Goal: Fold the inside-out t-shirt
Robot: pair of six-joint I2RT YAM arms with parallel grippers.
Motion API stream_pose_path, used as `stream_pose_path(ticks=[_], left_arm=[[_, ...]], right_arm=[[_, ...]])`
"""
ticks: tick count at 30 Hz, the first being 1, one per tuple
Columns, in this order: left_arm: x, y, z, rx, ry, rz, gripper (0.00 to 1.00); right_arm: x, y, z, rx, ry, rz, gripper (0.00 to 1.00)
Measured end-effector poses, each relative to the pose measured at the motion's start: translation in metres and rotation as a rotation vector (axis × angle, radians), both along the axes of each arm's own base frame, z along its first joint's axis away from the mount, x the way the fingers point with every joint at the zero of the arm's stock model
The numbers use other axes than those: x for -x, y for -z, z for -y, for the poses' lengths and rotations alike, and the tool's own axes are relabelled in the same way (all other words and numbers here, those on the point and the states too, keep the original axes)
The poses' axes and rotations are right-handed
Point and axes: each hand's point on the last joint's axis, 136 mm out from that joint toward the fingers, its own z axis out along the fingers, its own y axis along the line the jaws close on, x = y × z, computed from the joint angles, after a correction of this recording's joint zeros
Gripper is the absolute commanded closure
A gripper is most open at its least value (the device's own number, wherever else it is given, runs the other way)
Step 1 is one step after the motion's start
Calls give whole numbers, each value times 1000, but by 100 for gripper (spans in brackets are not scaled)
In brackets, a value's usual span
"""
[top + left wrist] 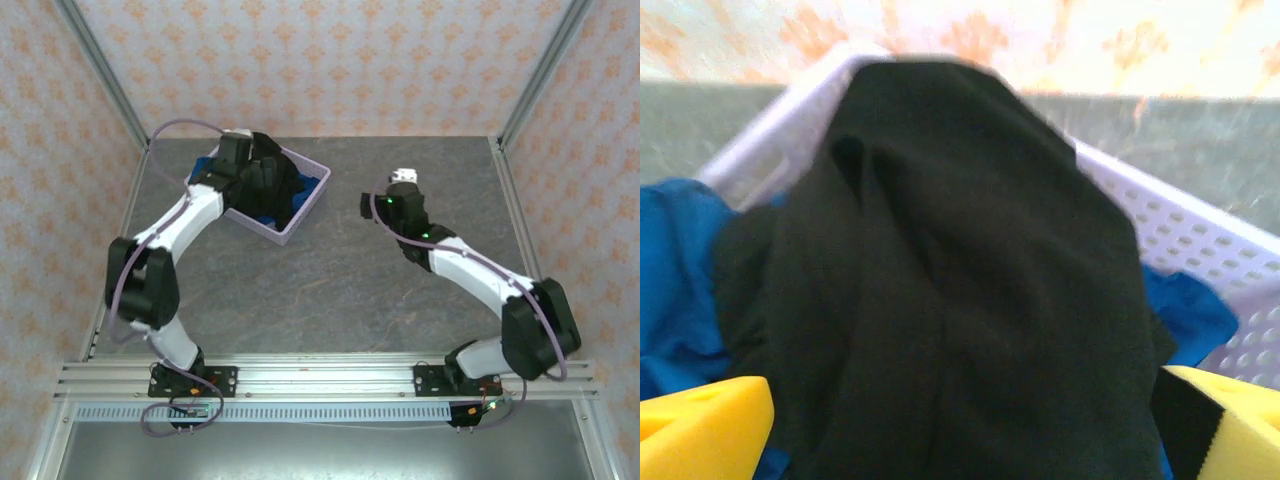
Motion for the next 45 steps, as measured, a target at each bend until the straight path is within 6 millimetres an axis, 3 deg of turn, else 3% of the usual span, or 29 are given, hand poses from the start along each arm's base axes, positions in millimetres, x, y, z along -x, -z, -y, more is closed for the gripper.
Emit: stream_pose_path(ticks=[2,4,6,8,9,10,11,12,16,20,23,26,31,34,37,40,43,45], left_arm=[[-12,25,4,-24,12,-97,1],[-22,51,6,-49,21,-181,10],[-30,76,8,-62,28,-257,30],[-35,96,9,-70,40,-314,57],[-36,99,9,-71,43,-326,70],[-37,100,9,-71,47,-331,90],[-37,94,9,-70,49,-319,100],[-35,85,8,-65,47,-301,100],[-5,10,-8,-20,-2,-114,100],[36,-109,-26,58,-70,208,100],[68,-183,-39,118,-117,432,100],[98,-226,-52,141,-166,565,100],[124,-275,-82,106,-284,668,100],[140,-308,-107,89,-363,737,100],[162,-348,-120,98,-384,820,100],[175,-406,-102,168,-265,915,100],[183,-453,-74,245,-116,1002,100],[183,-464,-51,286,-12,1013,100]], right_arm=[[-2,12,-21,3,-41,-56,4],[-3,24,-37,-12,-71,-108,5],[-6,33,-46,-39,-80,-154,7],[-11,40,-55,-75,-78,-195,9],[-14,41,-60,-95,-74,-209,10],[-18,43,-65,-122,-72,-224,10],[-21,44,-72,-151,-70,-238,11],[-23,45,-77,-177,-69,-249,11],[-30,56,-101,-282,-61,-310,14],[-39,74,-120,-367,-44,-365,20],[-52,87,-136,-418,-37,-398,30],[-67,92,-152,-467,-37,-405,45],[-95,83,-185,-530,-45,-366,62],[-119,80,-221,-540,-65,-341,65],[-151,75,-278,-545,-150,-301,65],[-150,69,-317,-539,-253,-276,62],[-131,63,-320,-468,-314,-327,57],[-126,50,-309,-420,-335,-334,56]])
